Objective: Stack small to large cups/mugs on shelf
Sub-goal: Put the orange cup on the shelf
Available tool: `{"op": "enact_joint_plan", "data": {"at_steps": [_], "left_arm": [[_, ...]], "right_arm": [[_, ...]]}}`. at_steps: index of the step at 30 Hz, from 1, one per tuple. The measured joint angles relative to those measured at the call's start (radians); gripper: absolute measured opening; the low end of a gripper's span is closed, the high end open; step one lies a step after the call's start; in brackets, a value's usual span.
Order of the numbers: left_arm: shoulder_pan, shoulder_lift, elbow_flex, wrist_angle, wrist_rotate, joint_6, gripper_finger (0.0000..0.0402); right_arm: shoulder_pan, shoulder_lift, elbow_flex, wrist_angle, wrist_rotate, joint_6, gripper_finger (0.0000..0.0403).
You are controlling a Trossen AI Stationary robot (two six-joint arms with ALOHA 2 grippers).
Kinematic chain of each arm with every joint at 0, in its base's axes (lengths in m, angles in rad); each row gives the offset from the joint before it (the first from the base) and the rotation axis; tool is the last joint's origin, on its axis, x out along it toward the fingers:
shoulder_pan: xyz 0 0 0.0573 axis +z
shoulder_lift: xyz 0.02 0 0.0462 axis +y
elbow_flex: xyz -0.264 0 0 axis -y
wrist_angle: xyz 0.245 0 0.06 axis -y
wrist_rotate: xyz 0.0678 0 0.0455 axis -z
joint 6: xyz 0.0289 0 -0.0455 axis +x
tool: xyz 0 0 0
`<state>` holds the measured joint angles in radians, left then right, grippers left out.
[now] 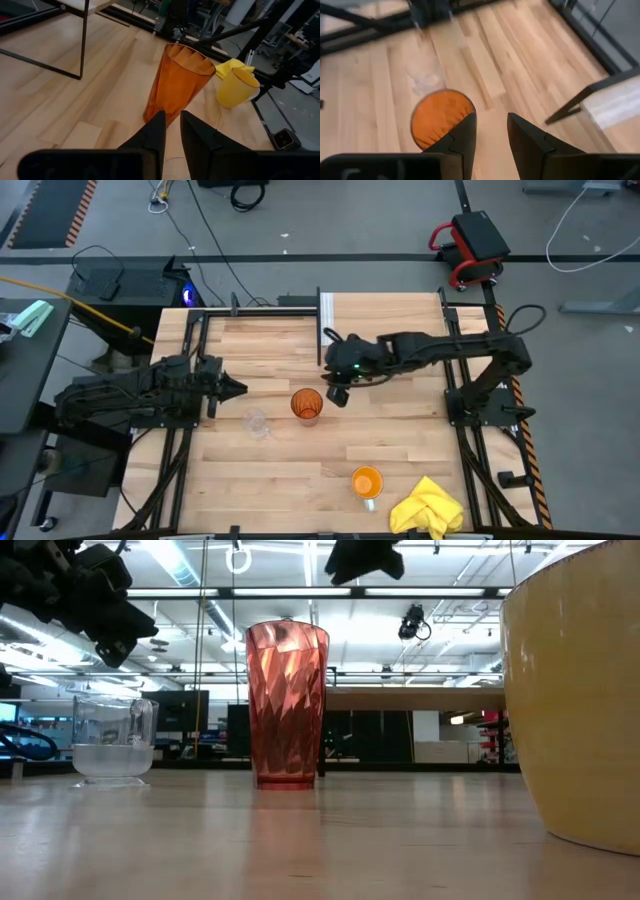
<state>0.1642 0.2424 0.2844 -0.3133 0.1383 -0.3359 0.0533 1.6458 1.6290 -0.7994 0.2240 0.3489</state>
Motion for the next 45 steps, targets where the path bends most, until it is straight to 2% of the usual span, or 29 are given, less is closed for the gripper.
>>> {"op": "enact_joint_plan", "data": {"at_steps": [4, 10, 22, 45], "left_arm": [[0.0, 0.0, 0.0, -0.003, 0.0, 0.0, 0.0068], [0.0, 0.0, 0.0, -0.032, 0.0, -0.001, 0.0068], [0.0, 0.0, 0.0, -0.043, 0.0, 0.002, 0.0068], [0.0, 0.0, -0.001, -0.067, -0.014, 0.006, 0.0067]], "right_arm": [[-0.006, 0.068, 0.06, -0.05, -0.044, -0.005, 0.0121], [-0.005, 0.136, 0.078, -0.076, -0.103, -0.009, 0.0121], [0.005, 0.237, 0.078, -0.086, -0.104, -0.029, 0.0121], [-0.008, 0.255, 0.078, -0.089, -0.094, -0.038, 0.012]]}}
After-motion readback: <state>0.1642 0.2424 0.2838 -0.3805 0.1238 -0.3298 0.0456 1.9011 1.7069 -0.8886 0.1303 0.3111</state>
